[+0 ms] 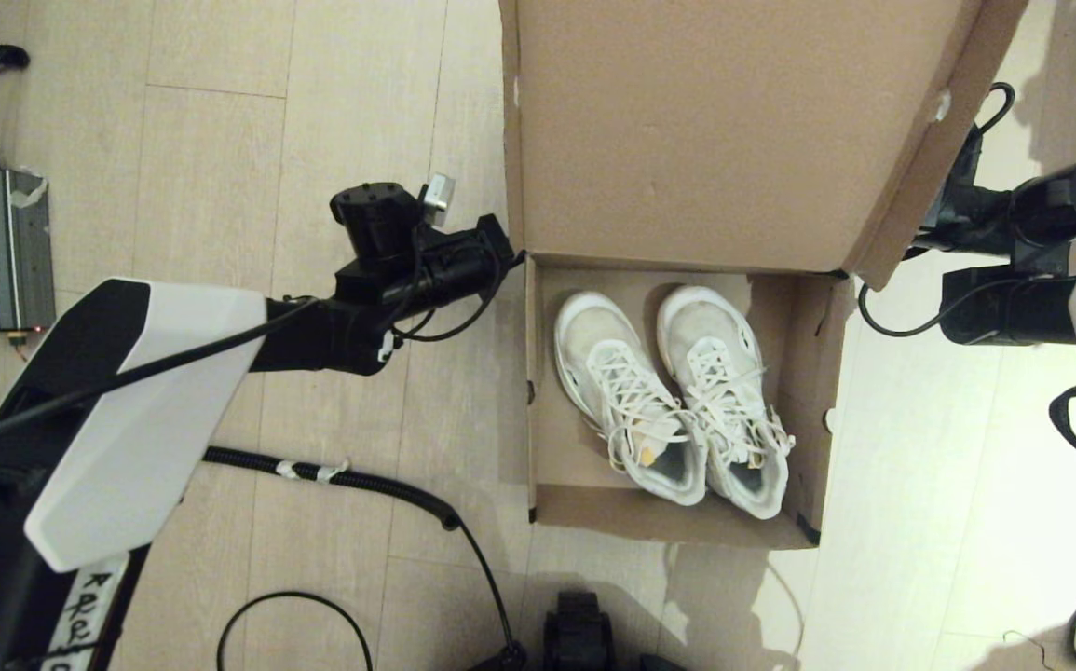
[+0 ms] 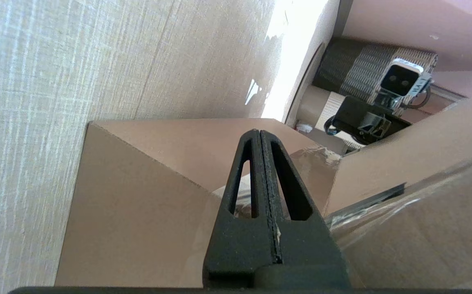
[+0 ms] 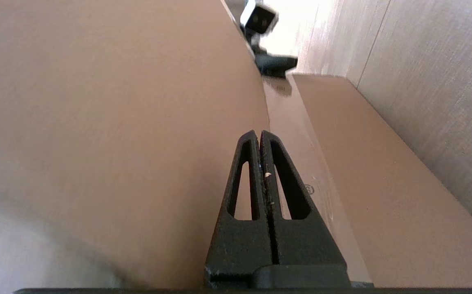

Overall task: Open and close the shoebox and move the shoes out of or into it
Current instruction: Close the shoe box

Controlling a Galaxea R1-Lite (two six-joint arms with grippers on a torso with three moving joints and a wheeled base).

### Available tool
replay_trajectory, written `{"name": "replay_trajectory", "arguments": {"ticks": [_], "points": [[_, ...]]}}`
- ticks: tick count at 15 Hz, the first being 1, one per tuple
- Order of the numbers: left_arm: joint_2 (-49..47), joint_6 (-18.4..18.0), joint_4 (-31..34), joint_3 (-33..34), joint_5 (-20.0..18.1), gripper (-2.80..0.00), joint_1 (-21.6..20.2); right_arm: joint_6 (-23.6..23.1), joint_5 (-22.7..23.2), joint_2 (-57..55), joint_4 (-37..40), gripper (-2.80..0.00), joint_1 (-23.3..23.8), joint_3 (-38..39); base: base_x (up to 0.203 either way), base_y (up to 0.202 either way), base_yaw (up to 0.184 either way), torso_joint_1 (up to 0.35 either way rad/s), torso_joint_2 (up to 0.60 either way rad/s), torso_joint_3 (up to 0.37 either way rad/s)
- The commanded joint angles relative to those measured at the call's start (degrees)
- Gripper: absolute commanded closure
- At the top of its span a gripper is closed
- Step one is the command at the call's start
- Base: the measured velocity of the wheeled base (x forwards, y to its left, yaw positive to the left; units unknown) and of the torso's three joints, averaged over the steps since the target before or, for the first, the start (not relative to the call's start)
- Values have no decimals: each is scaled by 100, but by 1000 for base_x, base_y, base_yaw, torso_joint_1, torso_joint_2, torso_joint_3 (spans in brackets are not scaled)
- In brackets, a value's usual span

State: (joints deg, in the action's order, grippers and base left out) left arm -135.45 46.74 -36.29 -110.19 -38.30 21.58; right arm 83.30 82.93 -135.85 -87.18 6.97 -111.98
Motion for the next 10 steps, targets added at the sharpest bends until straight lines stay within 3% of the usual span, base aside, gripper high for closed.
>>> {"name": "replay_trajectory", "arguments": {"ticks": [1,5,10], "points": [[32,19,-27,-2,-19,0,-4,-67,130,65,-48,0,22,1,0,0,0,0,0,0],[169,11,-18,-29,-19,0,4,-400,461,264,-48,0,50,1,0,0,0,0,0,0],[429,-24,4,-38,-37,0,3,-646,474,480,-48,0,68,1,0,0,0,0,0,0]]}}
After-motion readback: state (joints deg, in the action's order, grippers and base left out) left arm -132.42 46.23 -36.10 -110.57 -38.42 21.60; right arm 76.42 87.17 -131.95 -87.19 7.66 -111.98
